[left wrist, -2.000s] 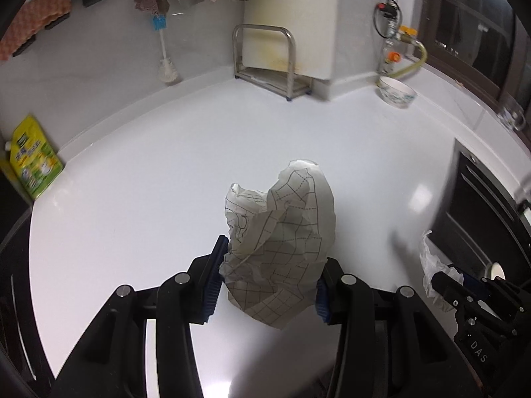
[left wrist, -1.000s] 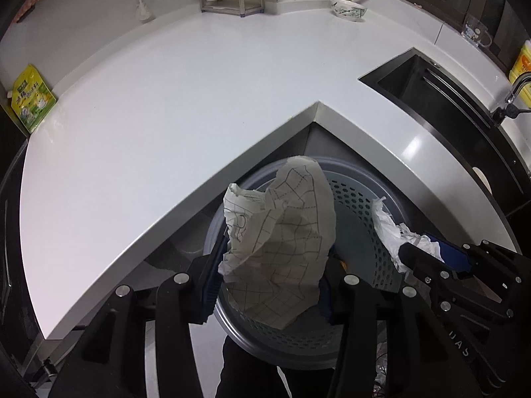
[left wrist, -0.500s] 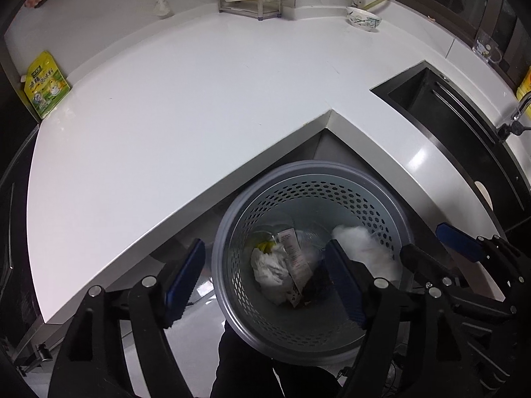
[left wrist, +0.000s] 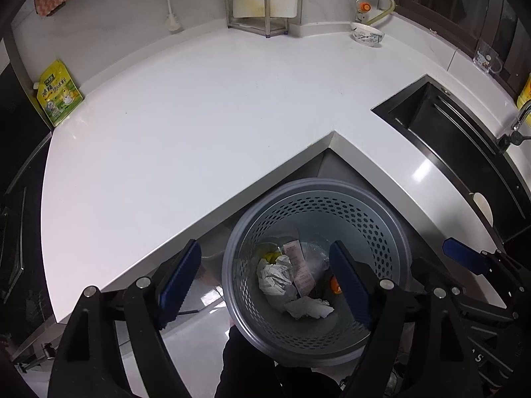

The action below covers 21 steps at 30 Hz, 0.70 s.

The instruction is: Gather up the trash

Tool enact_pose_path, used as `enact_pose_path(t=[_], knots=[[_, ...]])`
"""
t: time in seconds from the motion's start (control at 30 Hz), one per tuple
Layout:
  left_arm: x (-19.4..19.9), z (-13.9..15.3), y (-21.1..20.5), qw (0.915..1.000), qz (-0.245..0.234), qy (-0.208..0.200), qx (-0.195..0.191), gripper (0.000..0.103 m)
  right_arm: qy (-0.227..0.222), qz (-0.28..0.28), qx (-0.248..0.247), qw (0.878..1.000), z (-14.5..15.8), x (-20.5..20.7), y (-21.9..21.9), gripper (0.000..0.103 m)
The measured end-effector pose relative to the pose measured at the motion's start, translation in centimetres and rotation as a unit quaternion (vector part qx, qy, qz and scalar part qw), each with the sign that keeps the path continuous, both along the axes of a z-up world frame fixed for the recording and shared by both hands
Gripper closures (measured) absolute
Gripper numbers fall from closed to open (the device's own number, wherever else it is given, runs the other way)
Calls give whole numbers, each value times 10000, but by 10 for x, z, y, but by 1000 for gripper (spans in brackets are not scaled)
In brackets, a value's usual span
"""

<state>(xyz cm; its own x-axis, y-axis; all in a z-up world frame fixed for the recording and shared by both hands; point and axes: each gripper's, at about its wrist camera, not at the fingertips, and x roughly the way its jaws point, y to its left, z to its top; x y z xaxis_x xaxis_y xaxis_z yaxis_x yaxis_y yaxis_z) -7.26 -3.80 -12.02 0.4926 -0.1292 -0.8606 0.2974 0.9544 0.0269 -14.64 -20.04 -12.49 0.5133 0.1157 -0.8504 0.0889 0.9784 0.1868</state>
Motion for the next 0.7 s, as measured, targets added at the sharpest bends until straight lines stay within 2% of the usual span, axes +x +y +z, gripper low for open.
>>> enact_pose_path(t=[0.5,0.7], knots=[[-3,11,0,9998,26,-175,0,20,-98,98,-23,9999,10,-1,5,47],[-3,13,1,9998,44,-207,-5,13,-115,111,-29,9999,11,-1,5,47]])
